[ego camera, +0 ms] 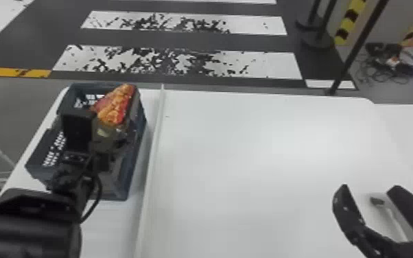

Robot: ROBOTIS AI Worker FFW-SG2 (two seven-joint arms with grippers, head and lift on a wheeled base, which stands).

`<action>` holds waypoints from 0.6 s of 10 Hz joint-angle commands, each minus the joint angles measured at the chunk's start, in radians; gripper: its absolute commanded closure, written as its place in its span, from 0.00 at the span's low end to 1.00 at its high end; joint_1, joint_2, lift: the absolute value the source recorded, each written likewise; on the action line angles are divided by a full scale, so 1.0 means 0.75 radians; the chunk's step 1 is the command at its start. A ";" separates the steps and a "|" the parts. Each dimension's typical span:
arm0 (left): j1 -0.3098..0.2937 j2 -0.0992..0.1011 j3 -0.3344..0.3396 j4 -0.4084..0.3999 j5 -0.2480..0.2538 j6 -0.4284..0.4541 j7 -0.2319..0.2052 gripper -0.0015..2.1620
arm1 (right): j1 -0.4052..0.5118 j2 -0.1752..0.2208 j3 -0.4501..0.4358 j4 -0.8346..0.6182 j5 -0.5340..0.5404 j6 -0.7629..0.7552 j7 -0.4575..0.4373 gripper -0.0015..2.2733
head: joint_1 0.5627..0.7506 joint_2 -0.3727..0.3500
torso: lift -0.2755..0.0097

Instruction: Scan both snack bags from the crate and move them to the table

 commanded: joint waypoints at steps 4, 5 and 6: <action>-0.019 0.000 0.010 -0.002 0.014 -0.002 -0.011 0.27 | 0.010 -0.003 -0.008 0.011 -0.008 -0.014 -0.002 0.06 | 0.70 0.52 | 0.66; -0.019 0.000 0.018 -0.002 0.037 0.003 -0.005 0.71 | 0.010 -0.005 -0.008 0.011 -0.010 -0.014 -0.002 0.06 | 0.70 0.52 | 0.66; -0.009 0.000 0.034 -0.010 0.094 0.039 -0.001 0.99 | 0.010 -0.003 -0.008 0.015 -0.010 -0.014 -0.002 0.06 | 0.70 0.52 | 0.66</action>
